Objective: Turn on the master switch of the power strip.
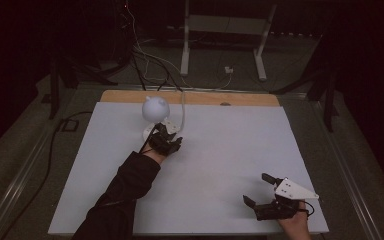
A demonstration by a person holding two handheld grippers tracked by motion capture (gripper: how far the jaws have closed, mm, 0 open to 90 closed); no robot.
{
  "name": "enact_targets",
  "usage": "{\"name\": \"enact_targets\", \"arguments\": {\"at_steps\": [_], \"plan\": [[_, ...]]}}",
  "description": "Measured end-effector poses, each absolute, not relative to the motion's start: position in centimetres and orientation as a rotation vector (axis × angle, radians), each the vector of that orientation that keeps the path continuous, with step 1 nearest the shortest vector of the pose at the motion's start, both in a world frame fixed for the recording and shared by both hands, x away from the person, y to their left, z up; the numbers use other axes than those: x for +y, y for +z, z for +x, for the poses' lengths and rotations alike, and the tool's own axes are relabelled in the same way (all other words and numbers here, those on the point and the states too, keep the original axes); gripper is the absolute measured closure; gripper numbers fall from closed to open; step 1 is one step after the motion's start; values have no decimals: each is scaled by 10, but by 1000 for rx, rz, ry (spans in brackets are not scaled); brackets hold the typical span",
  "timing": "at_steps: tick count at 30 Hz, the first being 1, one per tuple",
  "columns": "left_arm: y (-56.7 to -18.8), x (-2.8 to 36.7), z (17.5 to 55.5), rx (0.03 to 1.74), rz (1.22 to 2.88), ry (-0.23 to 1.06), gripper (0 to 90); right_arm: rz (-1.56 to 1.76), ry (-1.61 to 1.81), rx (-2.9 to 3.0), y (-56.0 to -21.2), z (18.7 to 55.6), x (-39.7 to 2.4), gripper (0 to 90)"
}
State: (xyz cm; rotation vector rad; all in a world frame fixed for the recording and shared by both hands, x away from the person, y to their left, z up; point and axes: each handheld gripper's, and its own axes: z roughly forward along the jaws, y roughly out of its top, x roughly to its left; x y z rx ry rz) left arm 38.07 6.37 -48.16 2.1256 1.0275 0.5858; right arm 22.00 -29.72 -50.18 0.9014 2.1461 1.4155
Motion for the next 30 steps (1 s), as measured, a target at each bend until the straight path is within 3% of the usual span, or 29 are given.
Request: {"name": "enact_targets", "arguments": {"at_steps": [6, 12, 14, 30], "plan": [[-479, 61, 379, 1026, 2139, 551, 353, 900, 1417, 2146, -502, 220, -297, 0], [-478, 63, 378, 1011, 2133, 437, 64, 901, 1421, 2145, -502, 220, -297, 0], [-478, 63, 378, 991, 2143, 406, 15, 901, 1421, 2146, -502, 220, -297, 0], [-463, 66, 365, 835, 2155, 278, 2, 902, 1425, 2148, -502, 220, -296, 0]]}}
